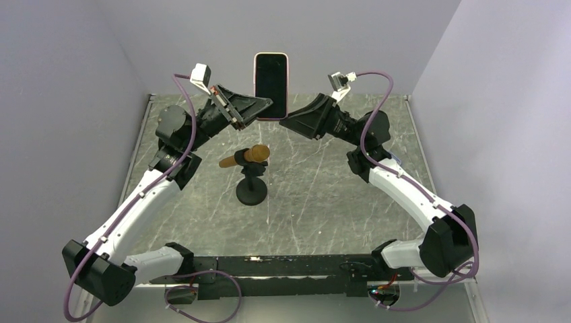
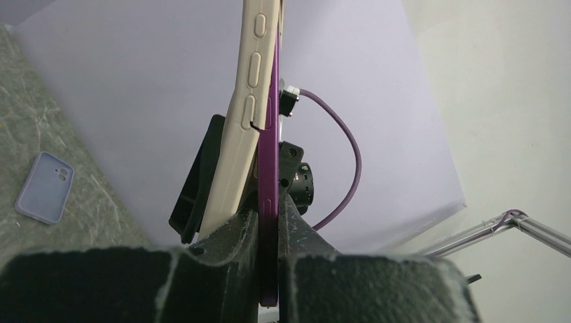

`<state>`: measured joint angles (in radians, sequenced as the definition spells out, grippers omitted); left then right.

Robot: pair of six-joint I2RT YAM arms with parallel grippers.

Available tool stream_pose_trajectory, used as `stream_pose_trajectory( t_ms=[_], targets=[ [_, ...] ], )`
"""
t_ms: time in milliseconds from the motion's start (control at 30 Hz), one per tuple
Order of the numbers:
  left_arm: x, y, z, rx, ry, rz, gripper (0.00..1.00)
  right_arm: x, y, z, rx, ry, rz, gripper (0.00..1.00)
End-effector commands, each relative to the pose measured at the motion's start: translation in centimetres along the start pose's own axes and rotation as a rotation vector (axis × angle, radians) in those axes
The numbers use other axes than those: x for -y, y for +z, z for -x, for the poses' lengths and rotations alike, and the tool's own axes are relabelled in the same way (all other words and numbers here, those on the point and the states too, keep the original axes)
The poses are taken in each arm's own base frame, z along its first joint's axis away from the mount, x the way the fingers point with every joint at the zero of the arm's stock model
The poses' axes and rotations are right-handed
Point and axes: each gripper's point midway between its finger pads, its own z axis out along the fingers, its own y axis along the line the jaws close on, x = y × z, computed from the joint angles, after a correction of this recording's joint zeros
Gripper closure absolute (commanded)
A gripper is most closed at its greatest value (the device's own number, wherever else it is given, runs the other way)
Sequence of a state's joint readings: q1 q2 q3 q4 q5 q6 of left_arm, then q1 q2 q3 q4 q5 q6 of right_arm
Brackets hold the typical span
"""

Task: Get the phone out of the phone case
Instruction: Remove the phone case from the phone, then place the phone at the center of the board.

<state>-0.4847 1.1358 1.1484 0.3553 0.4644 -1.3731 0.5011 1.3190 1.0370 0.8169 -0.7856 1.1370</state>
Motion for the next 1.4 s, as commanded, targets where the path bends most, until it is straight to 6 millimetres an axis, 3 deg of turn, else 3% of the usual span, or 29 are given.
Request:
stream_pose_trajectory(
  t_ms=[0,167,333,367,467,600,767,867,967,1067,1133,1233,1367],
  targets=[
    [4.2,-0.8,0.3,0.022,0.071,-0.127,1.00,-2.2,0.9,2.5,0.078,-0.072,0.034,0.55],
    [3.5,-0.7,0.1,0.016,0.083,-0.101,1.00,-1.1,2.3,3.1,0.105,-0.078,-0.047,0.64],
    [3.6,-0.6,-0.4,-0.006,0.086,-0.115,1.00,-0.2,3.3,4.0,0.144,-0.070,-0.091,0.91],
    [3.8,-0.5,-0.6,-0.021,0.092,-0.122,1.00,-0.1,3.5,4.2,0.153,-0.066,-0.091,1.00],
    [3.5,-0.4,-2.0,-0.073,0.086,-0.131,1.00,0.9,3.9,5.2,0.206,-0.019,-0.118,1.00],
    [1.9,-0.8,-3.7,-0.127,0.079,-0.110,1.00,2.2,3.7,8.2,0.320,-0.015,-0.191,1.00],
    [0.2,-2.3,-4.7,-0.149,0.122,-0.045,1.00,5.1,2.0,12.8,0.422,0.024,-0.258,1.00],
    [-0.7,-3.7,-4.4,-0.132,0.222,0.019,1.00,8.5,0.0,14.4,0.432,0.023,-0.395,1.00],
    [-3.8,-6.5,-1.7,-0.053,0.421,0.248,1.00,12.1,-2.7,14.1,0.352,0.008,-0.591,1.00],
    [-7.8,-11.7,3.9,0.125,0.675,0.615,1.00,14.1,-5.8,11.9,0.276,-0.026,-0.730,1.00],
    [-10.4,-16.0,7.7,0.246,0.766,0.865,1.00,14.3,-7.9,10.6,0.261,-0.067,-0.809,1.00],
    [-13.7,-22.1,12.0,0.395,0.752,1.146,1.00,13.6,-10.1,9.1,0.236,-0.129,-0.872,1.00],
    [-16.1,-27.9,16.5,0.653,0.708,1.440,1.00,12.4,-11.8,8.3,0.213,-0.180,-0.920,1.00]
  ],
)
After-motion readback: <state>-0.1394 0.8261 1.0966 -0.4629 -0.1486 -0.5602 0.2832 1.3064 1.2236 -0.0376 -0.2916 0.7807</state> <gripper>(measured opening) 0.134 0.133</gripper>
